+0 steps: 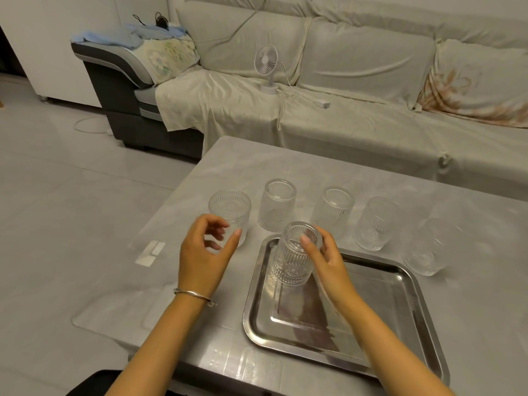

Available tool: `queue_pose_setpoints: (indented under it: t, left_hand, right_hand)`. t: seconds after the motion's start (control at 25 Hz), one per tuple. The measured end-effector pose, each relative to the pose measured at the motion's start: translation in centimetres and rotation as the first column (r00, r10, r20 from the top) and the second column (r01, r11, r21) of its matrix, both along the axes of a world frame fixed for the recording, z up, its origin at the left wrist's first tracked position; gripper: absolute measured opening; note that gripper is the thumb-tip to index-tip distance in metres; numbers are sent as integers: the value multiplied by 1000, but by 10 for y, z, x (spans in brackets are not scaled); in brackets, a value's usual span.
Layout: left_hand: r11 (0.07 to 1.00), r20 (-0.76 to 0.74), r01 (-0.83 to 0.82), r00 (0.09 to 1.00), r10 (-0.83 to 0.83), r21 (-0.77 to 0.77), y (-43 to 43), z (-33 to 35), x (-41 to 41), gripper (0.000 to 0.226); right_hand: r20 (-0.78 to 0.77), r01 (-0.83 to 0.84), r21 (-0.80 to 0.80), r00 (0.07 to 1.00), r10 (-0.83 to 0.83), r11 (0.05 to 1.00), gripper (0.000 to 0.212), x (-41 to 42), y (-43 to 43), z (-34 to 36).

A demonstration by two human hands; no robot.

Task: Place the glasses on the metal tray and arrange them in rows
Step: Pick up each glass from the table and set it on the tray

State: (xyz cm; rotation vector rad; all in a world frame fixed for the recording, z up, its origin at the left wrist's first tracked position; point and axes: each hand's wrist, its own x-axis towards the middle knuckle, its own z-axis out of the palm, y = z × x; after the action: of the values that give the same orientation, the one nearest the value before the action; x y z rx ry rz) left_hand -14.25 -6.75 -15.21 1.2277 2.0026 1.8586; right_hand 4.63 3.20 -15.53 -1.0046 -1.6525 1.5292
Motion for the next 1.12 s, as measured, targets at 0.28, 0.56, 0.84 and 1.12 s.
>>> queue_pose_setpoints:
  t: [0.28, 0.56, 0.84, 1.12]
  left_hand:
    - [985, 70, 0, 997, 12, -171, 47, -6, -29, 92]
    - [999, 183, -5, 983, 15, -53, 50, 5, -29, 80]
    - [931, 455, 187, 831, -321, 314, 22, 91, 34, 77]
    - [824, 587, 419, 578, -566, 382, 15, 120, 114, 62]
  right_hand:
    - [-62, 4, -173, 998, -15, 985, 53, -9, 8, -2]
    - [-39, 12, -138, 999, -17, 990, 64, -7, 6, 0]
    - [-132, 84, 63, 988, -75, 995, 73, 14, -11, 62]
    - [-457, -195, -236, 887, 68, 952, 58, 51, -30, 121]
